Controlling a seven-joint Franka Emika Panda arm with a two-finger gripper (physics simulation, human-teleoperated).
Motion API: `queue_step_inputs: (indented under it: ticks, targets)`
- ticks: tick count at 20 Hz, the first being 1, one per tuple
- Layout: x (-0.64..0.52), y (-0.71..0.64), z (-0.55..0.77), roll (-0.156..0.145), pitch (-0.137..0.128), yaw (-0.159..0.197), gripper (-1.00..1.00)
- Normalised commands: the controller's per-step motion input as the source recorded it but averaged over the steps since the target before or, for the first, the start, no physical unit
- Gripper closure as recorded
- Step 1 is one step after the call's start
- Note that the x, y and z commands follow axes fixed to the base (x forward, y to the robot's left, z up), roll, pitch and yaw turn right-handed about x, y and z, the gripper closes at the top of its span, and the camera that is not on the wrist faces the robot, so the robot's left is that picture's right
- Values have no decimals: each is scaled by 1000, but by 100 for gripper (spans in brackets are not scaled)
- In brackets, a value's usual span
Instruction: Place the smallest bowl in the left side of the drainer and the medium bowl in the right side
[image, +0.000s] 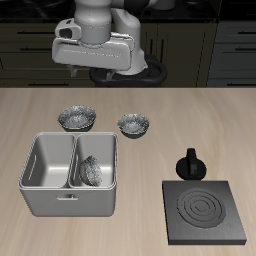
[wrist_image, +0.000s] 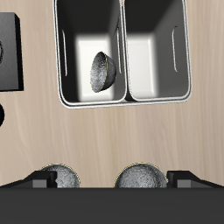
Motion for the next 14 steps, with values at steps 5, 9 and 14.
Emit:
queue_step_inputs:
  ticks: [5, 9, 14]
  targets:
    - [-413, -6, -44, 36, -10, -68, -100]
    - [-294, 159, -146, 79, 15, 11, -100]
    - [-207, 217, -309, 61, 39, 30, -100]
